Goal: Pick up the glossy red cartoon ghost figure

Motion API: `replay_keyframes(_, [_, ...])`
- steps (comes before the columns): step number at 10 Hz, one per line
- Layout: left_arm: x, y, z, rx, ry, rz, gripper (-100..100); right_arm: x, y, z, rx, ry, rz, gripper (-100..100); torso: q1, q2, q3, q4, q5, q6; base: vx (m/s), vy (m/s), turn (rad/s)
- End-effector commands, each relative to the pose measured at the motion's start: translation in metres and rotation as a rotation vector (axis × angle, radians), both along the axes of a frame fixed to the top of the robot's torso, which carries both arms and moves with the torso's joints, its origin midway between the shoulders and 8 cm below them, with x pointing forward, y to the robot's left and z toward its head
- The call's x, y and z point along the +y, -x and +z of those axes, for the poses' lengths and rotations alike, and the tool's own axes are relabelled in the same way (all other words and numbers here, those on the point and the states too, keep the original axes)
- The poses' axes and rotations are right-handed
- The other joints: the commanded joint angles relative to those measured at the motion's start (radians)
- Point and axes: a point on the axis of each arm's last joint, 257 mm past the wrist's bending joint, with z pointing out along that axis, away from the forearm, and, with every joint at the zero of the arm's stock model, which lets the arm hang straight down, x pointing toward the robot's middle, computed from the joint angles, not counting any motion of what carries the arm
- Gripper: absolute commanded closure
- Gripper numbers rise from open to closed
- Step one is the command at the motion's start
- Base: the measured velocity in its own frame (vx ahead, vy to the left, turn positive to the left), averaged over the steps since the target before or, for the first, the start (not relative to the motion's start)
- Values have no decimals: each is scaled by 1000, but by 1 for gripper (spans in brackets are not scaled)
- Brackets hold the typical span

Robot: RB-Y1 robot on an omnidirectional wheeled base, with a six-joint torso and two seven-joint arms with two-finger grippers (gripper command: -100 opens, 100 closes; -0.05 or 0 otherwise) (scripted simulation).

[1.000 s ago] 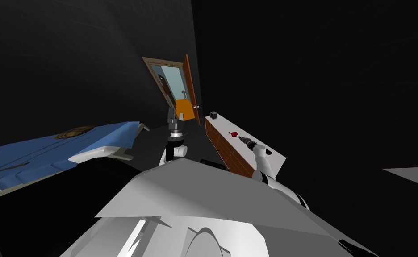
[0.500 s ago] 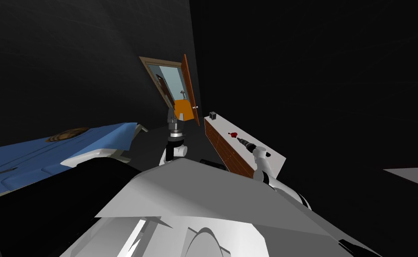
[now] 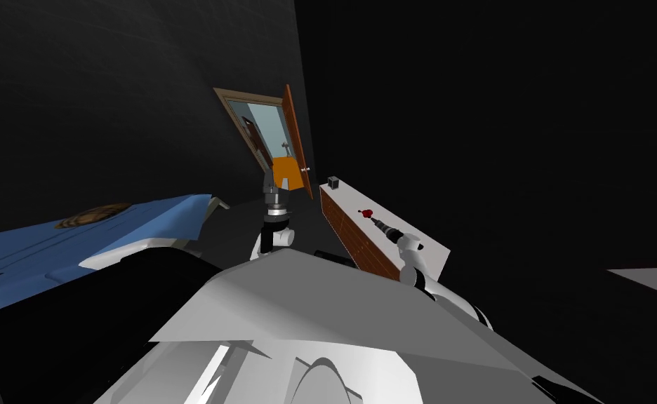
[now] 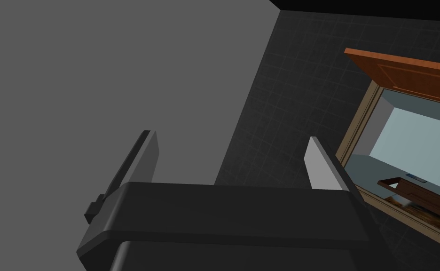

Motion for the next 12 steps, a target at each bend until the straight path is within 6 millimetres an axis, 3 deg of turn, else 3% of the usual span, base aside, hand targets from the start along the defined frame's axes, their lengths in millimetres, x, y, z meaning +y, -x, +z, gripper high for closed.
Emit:
replay_keyframes(1, [0,0,0,0,0,0,0,5,4,-4,20,-57,-4,-100,0,0,0,0,0,0,52,6,-24])
replay_keyframes(9, [0,0,0,0,0,0,0,33,35,-15,141,-463,-62,-100,0,-4,-2,-1,0,0,83,7,-20])
replay_keyframes(12, [0,0,0,0,0,0,0,36,36,-14,147,-491,-63,-100,1,2,1,0,0,0,25,19,-48])
